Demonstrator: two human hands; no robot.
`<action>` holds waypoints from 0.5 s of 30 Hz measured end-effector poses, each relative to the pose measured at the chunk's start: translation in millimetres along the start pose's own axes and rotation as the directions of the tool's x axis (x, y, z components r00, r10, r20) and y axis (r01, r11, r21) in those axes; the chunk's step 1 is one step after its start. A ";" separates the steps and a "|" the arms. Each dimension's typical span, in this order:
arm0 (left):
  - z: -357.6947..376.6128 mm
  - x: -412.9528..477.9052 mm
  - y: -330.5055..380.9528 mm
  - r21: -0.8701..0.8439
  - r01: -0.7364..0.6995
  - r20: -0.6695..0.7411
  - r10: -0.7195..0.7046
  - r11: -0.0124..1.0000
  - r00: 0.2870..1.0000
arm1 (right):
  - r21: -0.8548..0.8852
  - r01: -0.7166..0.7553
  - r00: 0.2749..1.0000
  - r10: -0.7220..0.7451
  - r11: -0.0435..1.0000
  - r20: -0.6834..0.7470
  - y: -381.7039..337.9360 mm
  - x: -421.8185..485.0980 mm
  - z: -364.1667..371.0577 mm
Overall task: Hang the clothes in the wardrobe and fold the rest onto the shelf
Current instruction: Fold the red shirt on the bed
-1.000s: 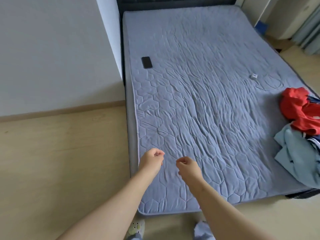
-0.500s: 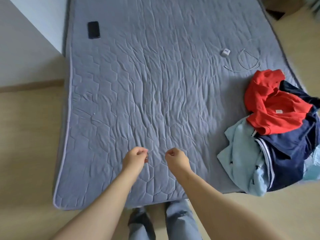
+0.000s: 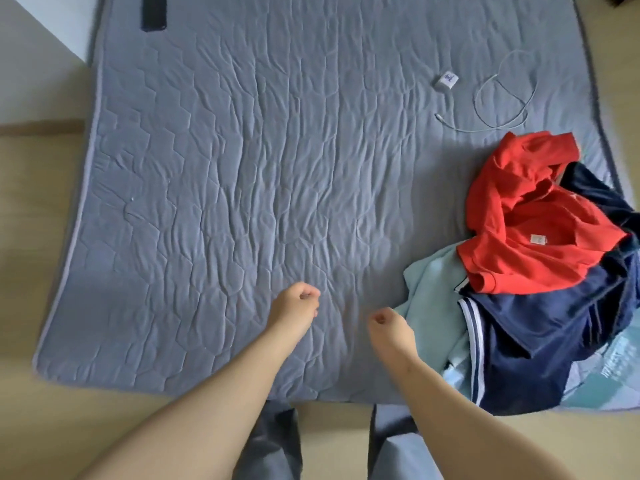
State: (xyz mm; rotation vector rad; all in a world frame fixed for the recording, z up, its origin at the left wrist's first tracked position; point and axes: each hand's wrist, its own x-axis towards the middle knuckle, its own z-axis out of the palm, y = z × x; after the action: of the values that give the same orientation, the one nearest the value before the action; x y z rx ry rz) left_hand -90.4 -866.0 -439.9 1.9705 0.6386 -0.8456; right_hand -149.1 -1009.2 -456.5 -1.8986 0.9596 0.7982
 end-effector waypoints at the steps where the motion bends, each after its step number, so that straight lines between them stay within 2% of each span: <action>1: 14.4 0.7 1.5 0.018 0.009 -0.010 -0.009 1.000 1.000 | 0.002 0.013 1.000 -0.013 1.000 0.011 7.7 6.1 -10.1; 5: 92.9 5.9 11.0 0.073 0.024 0.008 -0.025 0.997 1.000 | -0.077 0.074 0.996 -0.077 0.994 -0.038 41.8 44.8 -74.2; 9: 149.1 6.8 17.2 0.191 -0.010 0.085 -0.006 0.982 0.996 | -0.140 0.135 0.963 -0.163 0.981 -0.215 60.7 81.9 -128.7; 12: 165.4 8.8 16.5 0.207 -0.019 0.098 -0.001 0.978 0.995 | -0.383 0.159 0.918 -0.279 0.910 -0.281 68.6 100.9 -146.3; 15: 168.5 8.0 12.9 0.192 -0.005 0.095 -0.013 0.981 0.995 | -0.582 0.056 0.954 -0.216 0.811 -0.210 78.1 117.1 -161.7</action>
State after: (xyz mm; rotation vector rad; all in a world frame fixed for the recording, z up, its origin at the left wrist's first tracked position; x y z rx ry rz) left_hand -129.1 -1017.5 -504.6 2.0860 0.5210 -1.0307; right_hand -130.6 -1215.9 -510.2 -2.6263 0.7726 0.8149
